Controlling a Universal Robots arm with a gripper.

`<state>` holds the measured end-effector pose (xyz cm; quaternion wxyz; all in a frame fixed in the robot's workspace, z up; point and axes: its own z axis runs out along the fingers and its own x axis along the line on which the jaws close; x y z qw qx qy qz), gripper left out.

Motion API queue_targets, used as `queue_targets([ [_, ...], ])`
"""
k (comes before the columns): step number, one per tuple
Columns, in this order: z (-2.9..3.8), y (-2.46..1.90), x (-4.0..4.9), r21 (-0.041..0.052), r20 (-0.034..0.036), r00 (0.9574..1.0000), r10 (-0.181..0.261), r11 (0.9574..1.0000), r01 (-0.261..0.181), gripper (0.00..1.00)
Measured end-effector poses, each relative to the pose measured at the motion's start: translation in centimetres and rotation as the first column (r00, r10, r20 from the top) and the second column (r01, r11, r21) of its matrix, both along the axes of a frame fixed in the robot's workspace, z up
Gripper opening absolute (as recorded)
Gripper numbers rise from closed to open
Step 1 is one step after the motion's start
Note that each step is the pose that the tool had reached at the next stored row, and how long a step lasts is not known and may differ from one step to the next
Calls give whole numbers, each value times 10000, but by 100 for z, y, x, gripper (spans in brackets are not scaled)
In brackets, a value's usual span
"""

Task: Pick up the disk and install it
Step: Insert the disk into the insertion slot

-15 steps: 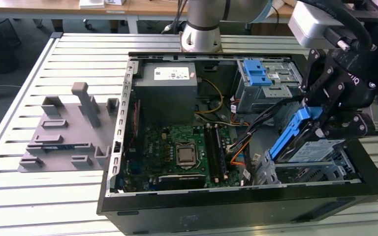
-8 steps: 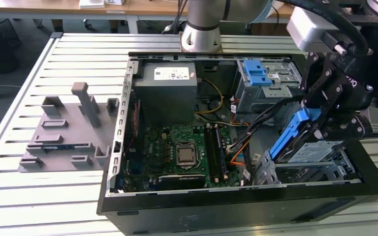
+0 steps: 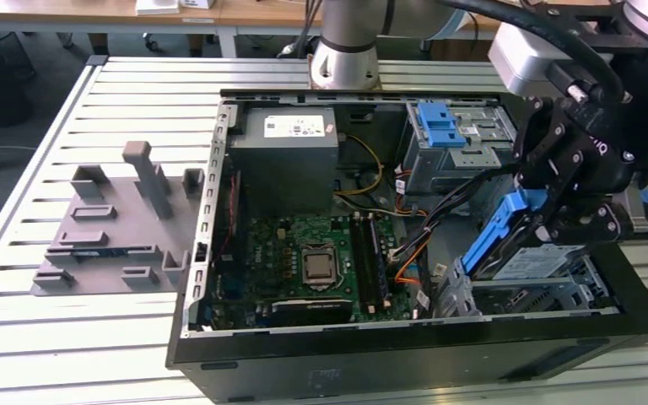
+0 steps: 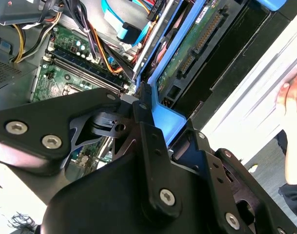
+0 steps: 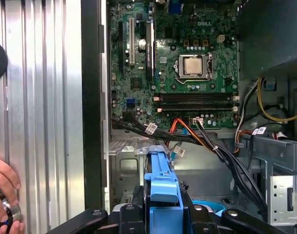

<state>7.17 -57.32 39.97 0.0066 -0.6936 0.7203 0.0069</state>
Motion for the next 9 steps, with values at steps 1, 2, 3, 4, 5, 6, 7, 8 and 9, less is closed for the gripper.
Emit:
queue_targets([
  [1, -5, 0, 0, 0, 0, 10000, 0, 10000, 0, 36],
  [2, -10, 0, 0, 0, 0, 10000, 0, 10000, 0, 36],
  [3, -15, 0, 0, 0, 0, 10000, 0, 10000, 0, 36],
  [4, -20, 0, 0, 0, 0, 10000, 0, 10000, 0, 36],
  [5, -25, 0, 0, 0, 0, 10000, 0, 10000, 0, 36],
  [6, -30, 0, 0, 0, 0, 10000, -1, 10000, 1, 36],
  [7, -36, 0, 0, 1, 0, 10000, -1, 10000, 1, 36],
  [8, -41, 0, 0, 0, 0, 10000, -1, 10000, 1, 36],
  [9, -46, 0, 0, 1, 0, 10000, -1, 10000, 1, 36],
])
